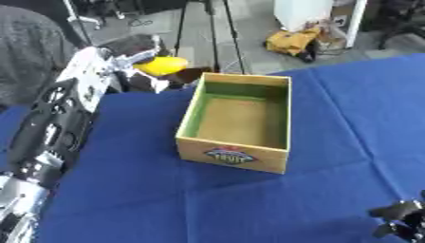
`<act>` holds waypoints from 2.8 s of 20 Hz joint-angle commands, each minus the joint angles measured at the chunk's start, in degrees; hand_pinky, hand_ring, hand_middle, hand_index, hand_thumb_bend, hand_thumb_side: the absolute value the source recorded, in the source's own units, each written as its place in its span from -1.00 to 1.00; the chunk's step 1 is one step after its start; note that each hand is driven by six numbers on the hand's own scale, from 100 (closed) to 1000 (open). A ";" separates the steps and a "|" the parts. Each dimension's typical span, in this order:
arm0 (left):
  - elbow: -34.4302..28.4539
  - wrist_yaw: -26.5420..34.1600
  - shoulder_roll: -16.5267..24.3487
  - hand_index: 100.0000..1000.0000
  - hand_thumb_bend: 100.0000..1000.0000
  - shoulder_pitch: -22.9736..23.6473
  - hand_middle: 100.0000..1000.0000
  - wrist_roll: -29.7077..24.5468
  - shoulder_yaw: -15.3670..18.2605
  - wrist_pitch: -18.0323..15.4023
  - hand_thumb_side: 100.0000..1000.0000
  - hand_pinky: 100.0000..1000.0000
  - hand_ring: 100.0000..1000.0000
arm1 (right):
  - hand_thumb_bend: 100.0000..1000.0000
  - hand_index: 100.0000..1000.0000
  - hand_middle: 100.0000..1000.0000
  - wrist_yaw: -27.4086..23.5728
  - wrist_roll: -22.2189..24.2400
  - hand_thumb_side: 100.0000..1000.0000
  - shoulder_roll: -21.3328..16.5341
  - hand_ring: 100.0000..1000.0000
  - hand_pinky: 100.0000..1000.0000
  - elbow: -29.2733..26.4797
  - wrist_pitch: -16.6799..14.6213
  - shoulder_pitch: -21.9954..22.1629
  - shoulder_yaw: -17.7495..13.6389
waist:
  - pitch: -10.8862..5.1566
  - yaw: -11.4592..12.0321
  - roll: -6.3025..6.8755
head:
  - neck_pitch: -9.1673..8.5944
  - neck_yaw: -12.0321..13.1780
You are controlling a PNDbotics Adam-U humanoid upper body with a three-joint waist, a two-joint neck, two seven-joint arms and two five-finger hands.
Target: Pick up objects on the table and place them in the box.
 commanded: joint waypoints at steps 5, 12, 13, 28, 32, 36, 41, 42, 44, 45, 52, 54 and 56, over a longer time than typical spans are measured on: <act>2.15 -5.62 -8.70 -0.30 -1.00 -2.41 -1.00 1.63 -4.10 -1.52 -0.83 -0.66 -1.00 | -1.00 -0.04 -0.13 -0.47 0.77 0.84 -0.13 0.34 -0.05 -0.71 0.19 -0.72 0.43 | -0.69 -0.03 -0.30 | -0.96 0.00; 5.19 -11.91 -12.99 0.01 -1.00 -0.14 -0.89 2.84 -4.96 -4.42 -0.73 -0.14 -0.90 | -1.00 -0.04 -0.13 -0.34 0.71 0.84 0.13 0.34 -0.05 -0.56 0.22 -0.76 0.34 | -0.33 -0.03 -0.28 | -1.00 -0.40; 5.64 -12.83 -13.12 0.19 -1.00 0.07 -0.52 2.82 -4.92 -5.23 -0.74 0.07 -0.55 | -1.00 -0.04 -0.13 -0.33 0.68 0.84 0.17 0.34 -0.05 -0.53 0.23 -0.77 0.32 | -0.30 -0.01 -0.30 | -0.99 -0.46; -0.46 -8.44 -11.70 0.71 -0.71 3.69 0.61 8.94 1.61 -10.49 1.00 0.76 0.64 | -1.00 -0.04 -0.13 -0.46 0.02 0.84 0.22 0.34 -0.04 -0.53 -0.01 -0.72 -0.47 | -0.32 2.07 -0.41 | -1.38 -2.03; -5.68 -5.13 -12.74 0.61 -0.98 7.26 0.45 12.24 5.82 -11.83 0.95 0.66 0.49 | -1.00 -0.04 -0.13 -0.51 -0.41 0.83 0.20 0.34 -0.04 -0.63 -0.21 -0.61 -0.96 | -0.18 3.20 -0.60 | -1.38 -2.93; -11.36 -1.63 -13.71 0.57 -0.87 12.72 0.38 15.74 8.88 -13.92 0.85 0.61 0.43 | -1.00 -0.04 -0.13 -0.54 -1.03 0.82 -0.04 0.34 -0.04 -0.92 -0.56 -0.53 -1.68 | 0.01 5.41 -0.75 | -1.19 -3.92; -18.32 2.99 -14.17 0.56 -0.75 20.22 0.34 20.37 10.84 -11.29 0.91 0.58 0.39 | -1.00 -0.04 -0.13 -0.60 -1.64 0.81 -0.39 0.34 -0.04 -1.18 -0.84 -0.48 -2.33 | 0.12 8.20 -0.93 | -0.95 -4.88; -18.70 3.89 -14.35 0.56 -0.74 21.68 0.34 21.26 11.53 -10.43 0.93 0.57 0.39 | -1.00 -0.04 -0.13 -0.66 -1.76 0.81 -0.48 0.34 -0.04 -1.26 -0.89 -0.55 -2.46 | 0.16 8.49 -0.93 | -1.04 -5.04; -20.38 5.65 -14.37 0.56 -0.74 24.54 0.34 23.02 11.16 -8.70 0.93 0.57 0.39 | -1.00 -0.04 -0.13 -0.79 -1.85 0.81 -0.58 0.34 -0.04 -1.32 -0.88 -0.58 -2.49 | 0.07 8.60 -0.92 | -1.00 -5.04; -20.52 6.50 -14.83 0.55 -0.67 25.93 0.31 23.88 11.36 -7.84 1.00 0.55 0.35 | -1.00 -0.04 -0.12 -0.85 -1.96 0.80 -0.86 0.35 -0.04 -1.54 -1.04 -0.86 -2.68 | 0.38 9.04 -0.93 | -1.22 -5.52; -18.91 12.86 -18.59 0.53 -0.62 36.26 0.22 30.24 10.74 -1.49 1.00 0.52 0.28 | -1.00 -0.03 -0.10 -1.98 -2.59 0.74 -3.37 0.37 -0.04 -2.76 -1.55 -1.90 -3.17 | -0.15 10.12 -1.25 | -0.40 -5.53; -21.18 14.64 -19.07 0.53 -0.63 39.15 0.20 32.01 9.09 0.29 1.00 0.52 0.27 | -1.00 -0.03 -0.09 -2.47 -2.74 0.73 -4.58 0.37 -0.04 -3.06 -1.77 -2.52 -3.27 | -0.40 10.29 -1.46 | -0.11 -5.28; -23.95 16.43 -19.19 0.53 -0.63 42.07 0.19 33.32 7.23 2.08 1.00 0.51 0.26 | -1.00 -0.03 -0.07 -3.00 -2.92 0.71 -5.50 0.39 -0.04 -3.04 -1.89 -3.18 -3.36 | -0.68 10.45 -1.69 | 0.09 -5.02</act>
